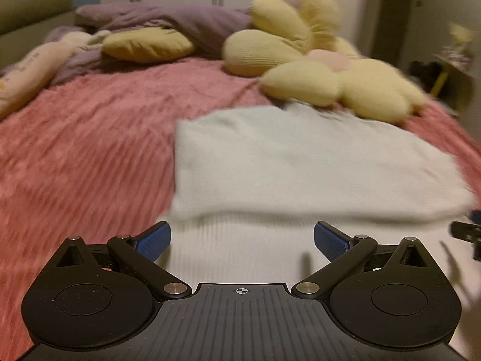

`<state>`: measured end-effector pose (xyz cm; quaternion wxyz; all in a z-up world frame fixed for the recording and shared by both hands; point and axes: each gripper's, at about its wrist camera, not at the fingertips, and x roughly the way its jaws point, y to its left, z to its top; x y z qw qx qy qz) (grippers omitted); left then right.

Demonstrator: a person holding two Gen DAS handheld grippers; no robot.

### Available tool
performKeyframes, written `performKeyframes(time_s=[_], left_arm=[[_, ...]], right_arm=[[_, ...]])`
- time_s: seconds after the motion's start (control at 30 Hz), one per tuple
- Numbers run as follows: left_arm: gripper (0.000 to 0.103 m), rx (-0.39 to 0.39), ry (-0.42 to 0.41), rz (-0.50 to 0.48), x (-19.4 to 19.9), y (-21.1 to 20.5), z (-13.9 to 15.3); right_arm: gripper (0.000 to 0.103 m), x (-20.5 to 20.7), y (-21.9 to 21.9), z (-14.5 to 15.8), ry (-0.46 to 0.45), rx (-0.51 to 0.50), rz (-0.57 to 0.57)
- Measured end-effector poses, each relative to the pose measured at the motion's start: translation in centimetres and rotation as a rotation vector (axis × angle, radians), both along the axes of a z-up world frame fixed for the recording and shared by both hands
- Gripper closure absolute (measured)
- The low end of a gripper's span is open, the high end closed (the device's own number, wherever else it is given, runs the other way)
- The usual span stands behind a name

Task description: Fold small clothes

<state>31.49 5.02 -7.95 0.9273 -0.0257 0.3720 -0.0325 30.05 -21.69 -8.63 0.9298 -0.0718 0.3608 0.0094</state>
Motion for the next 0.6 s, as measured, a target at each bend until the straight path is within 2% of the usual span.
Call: performKeyframes(time_s=[0.13,0.23,0.33,0.4,0.43,0.47,0.5,0.53,0.6], left_arm=[[0.0,0.036,0.055,-0.007,-8.0,2.6,0.7],[0.0,-0.008,0.089,0.025,-14.4,5.0,0.8],[0.0,-0.034,0.15,0.013,-18.1,6.1,0.2],[0.0,-0.043,0.167,0.018,-19.3,6.4,-0.1],[0.001,-0.075,0.174,0.015,-19.7,6.6,-0.1],[0.009,-0.125,0.183,0.014,-20.0,7.0,-0.1],[0.026,-0.167,0.199,0.023,-20.0,7.4,0.0],[0.03,-0.208,0.226,0.036,-19.9,7.7,0.0],[0.03,-0.262,0.261,0.017,-19.9,7.9,-0.3]], right_arm=[[0.054,-8.7,-3.4,0.1,0.089,0.202,-0.027],[0.052,-16.4,-5.4,-0.2,0.154,0.261,-0.076],[0.051,-22.9,-6.8,-0.8,0.207,0.374,-0.099],[0.051,-25.4,-7.2,-0.9,0.201,0.418,-0.095],[0.051,-25.8,-7.4,-0.8,0.2,0.436,-0.103],[0.051,-25.9,-7.7,-0.8,0.203,0.473,-0.112],[0.052,-26.0,-8.1,-0.9,0.207,0.528,-0.113],[0.054,-25.9,-8.4,-1.0,0.215,0.571,-0.116],[0.055,-26.0,-8.5,-1.5,0.237,0.62,-0.114]])
